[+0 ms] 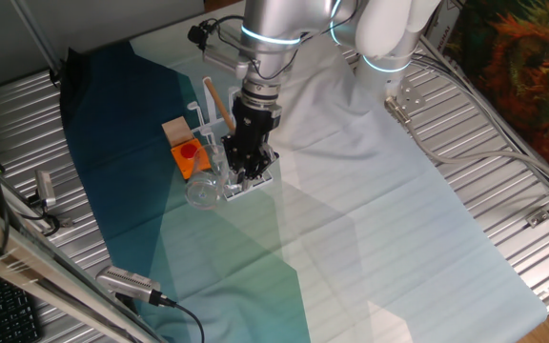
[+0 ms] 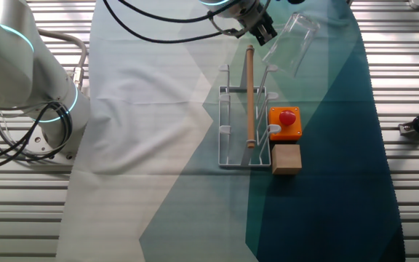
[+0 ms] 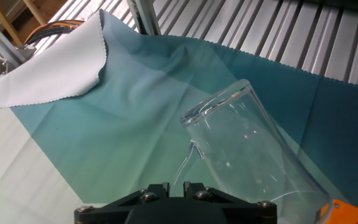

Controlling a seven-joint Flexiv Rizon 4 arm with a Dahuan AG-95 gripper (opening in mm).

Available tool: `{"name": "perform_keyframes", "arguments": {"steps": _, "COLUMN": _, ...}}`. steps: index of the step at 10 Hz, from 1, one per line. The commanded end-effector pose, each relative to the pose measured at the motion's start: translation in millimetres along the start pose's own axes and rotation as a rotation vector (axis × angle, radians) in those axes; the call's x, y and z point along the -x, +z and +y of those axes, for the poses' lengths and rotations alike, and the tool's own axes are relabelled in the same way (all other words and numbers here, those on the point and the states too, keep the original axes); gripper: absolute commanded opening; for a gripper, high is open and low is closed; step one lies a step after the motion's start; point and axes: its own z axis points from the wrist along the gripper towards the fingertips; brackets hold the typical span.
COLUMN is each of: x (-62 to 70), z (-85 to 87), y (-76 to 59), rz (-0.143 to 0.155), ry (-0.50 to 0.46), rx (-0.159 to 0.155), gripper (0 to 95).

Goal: Put the cup on the cup rack

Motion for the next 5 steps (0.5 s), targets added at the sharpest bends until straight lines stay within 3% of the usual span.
{"name": "perform_keyframes", "arguments": {"steps": 1, "x": -0.4, "z": 0.3, "y": -0.3, "rz": -0.021, "ry": 0.011, "rx": 0.016, "gripper": 0.0}}
{"name": "perform_keyframes", "arguments": {"steps": 5, "x": -1.4, "z": -0.5, "y": 1.4, "rz": -0.051, "ry": 0.007, "rx": 0.036, "gripper": 0.0}}
